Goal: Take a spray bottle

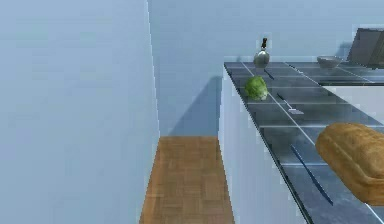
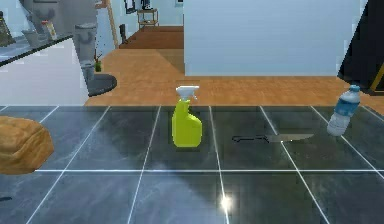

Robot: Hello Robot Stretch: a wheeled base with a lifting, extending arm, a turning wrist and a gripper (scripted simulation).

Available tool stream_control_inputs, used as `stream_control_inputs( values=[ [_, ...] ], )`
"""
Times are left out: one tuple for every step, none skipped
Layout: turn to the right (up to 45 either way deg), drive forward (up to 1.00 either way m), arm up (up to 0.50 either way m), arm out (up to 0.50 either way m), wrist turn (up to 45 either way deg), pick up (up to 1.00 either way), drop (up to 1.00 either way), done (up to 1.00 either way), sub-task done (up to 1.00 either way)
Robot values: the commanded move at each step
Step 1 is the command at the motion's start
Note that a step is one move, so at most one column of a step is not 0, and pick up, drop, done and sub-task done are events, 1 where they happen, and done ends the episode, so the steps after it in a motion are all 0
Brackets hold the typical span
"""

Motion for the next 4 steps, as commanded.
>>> stream_control_inputs(
  values=[
    [0.0,0.0,0.5,0.0,0.0,0.0,0.0,0.0,0.0],
    [0.0,0.0,0.38,0.0,0.0,0.0,0.0,0.0,0.0],
    [0.0,0.0,0.0,0.28,0.0,0.0,0.0,0.0,0.0],
    [0.0,0.0,0.0,0.0,45.0,0.0,0.0,0.0,0.0]
  ],
)
